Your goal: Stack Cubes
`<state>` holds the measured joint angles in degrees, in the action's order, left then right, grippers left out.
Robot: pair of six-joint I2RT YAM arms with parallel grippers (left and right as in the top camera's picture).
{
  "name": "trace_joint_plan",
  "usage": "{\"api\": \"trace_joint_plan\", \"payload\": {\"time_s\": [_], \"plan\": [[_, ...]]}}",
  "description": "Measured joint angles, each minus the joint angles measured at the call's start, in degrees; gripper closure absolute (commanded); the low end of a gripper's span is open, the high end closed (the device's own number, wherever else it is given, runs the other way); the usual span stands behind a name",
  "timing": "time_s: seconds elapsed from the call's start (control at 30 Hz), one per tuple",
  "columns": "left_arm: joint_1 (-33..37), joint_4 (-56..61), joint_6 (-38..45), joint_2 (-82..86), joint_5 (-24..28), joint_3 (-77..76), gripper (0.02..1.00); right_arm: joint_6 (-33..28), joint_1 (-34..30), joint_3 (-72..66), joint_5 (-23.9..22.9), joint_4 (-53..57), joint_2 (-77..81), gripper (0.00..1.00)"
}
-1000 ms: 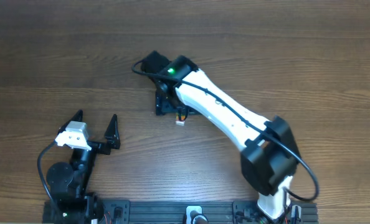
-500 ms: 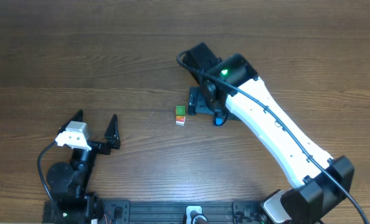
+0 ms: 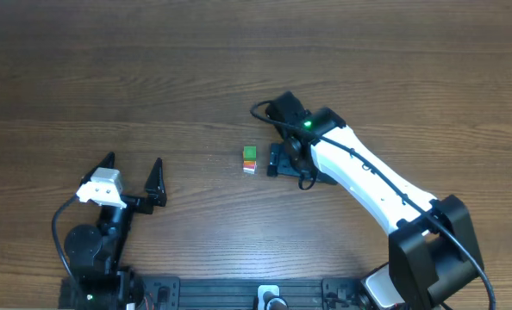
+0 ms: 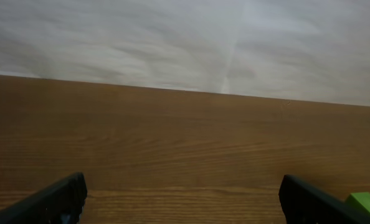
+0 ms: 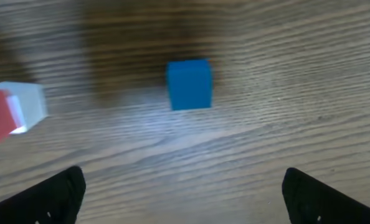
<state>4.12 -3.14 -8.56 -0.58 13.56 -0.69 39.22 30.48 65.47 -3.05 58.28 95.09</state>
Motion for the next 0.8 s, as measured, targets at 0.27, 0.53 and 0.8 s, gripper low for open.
{"api": "trace_joint_plan", "payload": {"time_s": [0.27, 0.53, 0.8], "plan": [[0.0, 0.0, 0.0, 0.0, 0.0, 0.0, 0.018, -1.57, -1.68, -5.99, 0.13, -7.45, 0.0, 0.009], [0.0, 0.0, 0.0, 0.0, 0.0, 0.0, 0.018, -2.43, -1.68, -6.56, -0.5, -10.64, 0.94, 0.009], [0.0, 0.0, 0.0, 0.0, 0.0, 0.0, 0.018, -3.69, -2.32, -6.56, -1.66, -14.43, 5.18, 0.007]]}}
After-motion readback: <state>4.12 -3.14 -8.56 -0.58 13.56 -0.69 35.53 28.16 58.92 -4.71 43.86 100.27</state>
